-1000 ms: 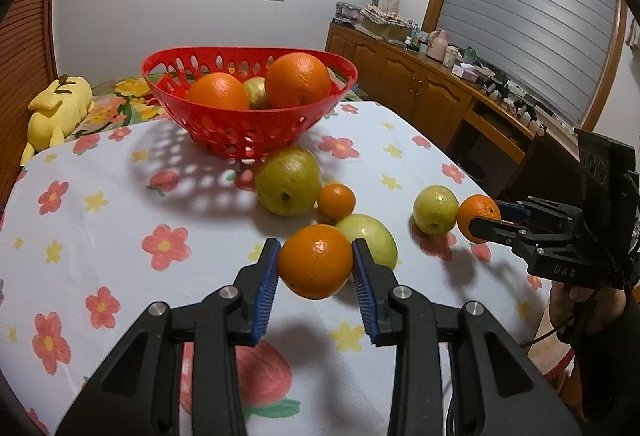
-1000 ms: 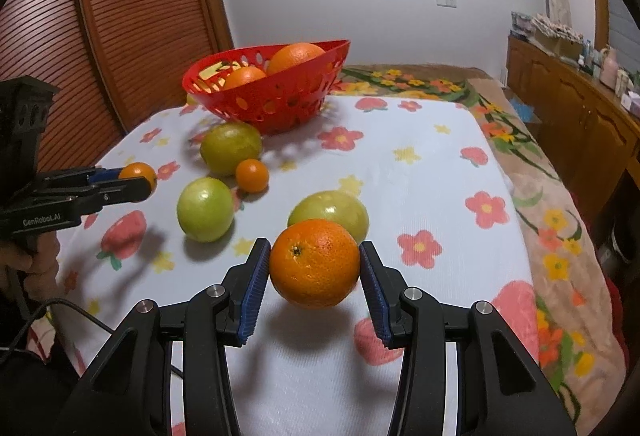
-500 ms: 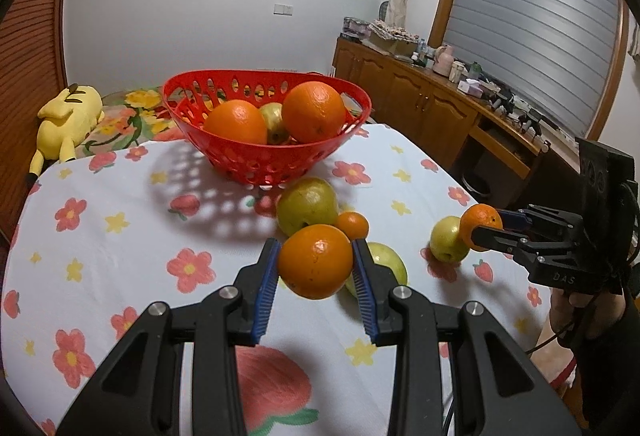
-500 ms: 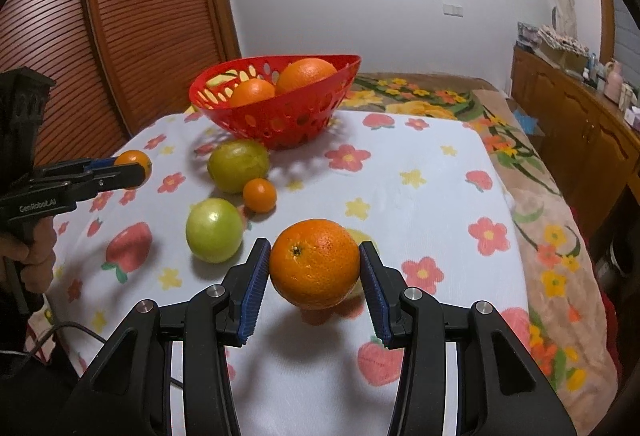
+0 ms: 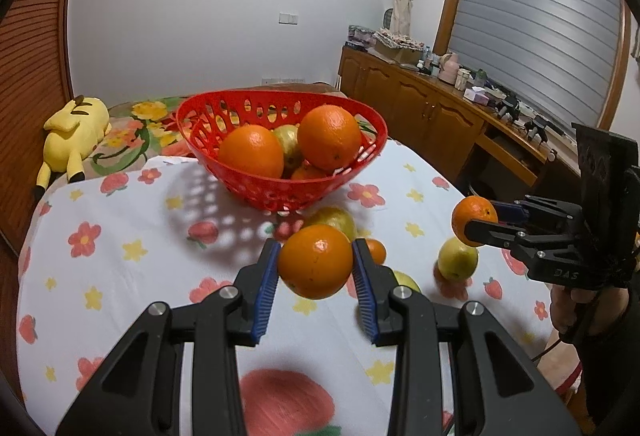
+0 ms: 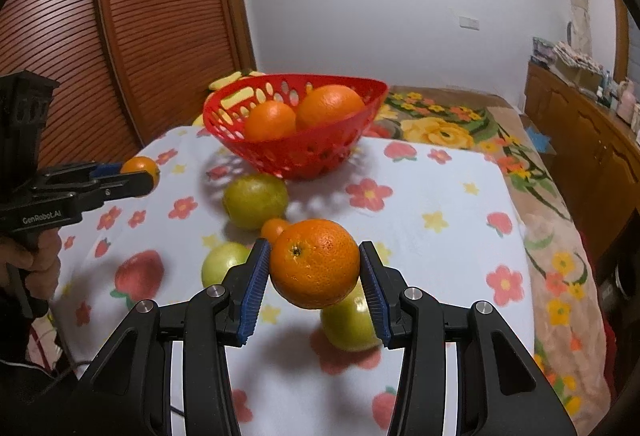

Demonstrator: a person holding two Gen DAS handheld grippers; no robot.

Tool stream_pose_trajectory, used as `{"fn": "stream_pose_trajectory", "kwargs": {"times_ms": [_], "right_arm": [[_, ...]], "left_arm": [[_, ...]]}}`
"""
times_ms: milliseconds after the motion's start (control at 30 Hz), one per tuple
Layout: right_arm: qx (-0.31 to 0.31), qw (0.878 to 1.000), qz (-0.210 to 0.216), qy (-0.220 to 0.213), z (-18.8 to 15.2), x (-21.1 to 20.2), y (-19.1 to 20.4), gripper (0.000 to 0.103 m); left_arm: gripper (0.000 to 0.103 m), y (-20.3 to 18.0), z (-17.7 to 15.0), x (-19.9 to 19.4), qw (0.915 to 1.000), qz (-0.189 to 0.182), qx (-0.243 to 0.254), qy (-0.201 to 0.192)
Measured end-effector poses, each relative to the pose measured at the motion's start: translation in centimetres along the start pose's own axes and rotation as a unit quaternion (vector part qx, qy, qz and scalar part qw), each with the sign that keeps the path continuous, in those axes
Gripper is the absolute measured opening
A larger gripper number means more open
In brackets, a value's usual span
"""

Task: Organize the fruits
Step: 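Carry the tangerine in the left tool to the basket while the right tool releases its tangerine inside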

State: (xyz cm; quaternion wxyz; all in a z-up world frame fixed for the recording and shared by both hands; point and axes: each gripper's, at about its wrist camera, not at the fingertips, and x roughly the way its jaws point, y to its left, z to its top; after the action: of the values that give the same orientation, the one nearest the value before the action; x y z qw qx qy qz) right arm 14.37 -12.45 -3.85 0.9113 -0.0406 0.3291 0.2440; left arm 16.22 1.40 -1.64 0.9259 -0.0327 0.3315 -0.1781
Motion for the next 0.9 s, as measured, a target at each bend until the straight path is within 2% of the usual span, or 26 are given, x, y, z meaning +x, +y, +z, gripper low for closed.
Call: {"fn": "stream_pose_trajectory", "kwargs": {"times_ms": [533, 900], "right_arm": [[-0.042, 0.999, 0.026, -0.012, 6.6, 2.8, 1.8, 0.045], [-0.057, 0.997, 0.043, 0.003, 9.1, 6.4, 2.1, 0.045]], "left_arm": [[0.034, 2.6, 4.3, 2.2, 0.9999, 0.005, -0.008, -0.007], [0.034, 4.9, 6.4, 4.0, 0.9997, 0.016, -0.016, 0.000]]}}
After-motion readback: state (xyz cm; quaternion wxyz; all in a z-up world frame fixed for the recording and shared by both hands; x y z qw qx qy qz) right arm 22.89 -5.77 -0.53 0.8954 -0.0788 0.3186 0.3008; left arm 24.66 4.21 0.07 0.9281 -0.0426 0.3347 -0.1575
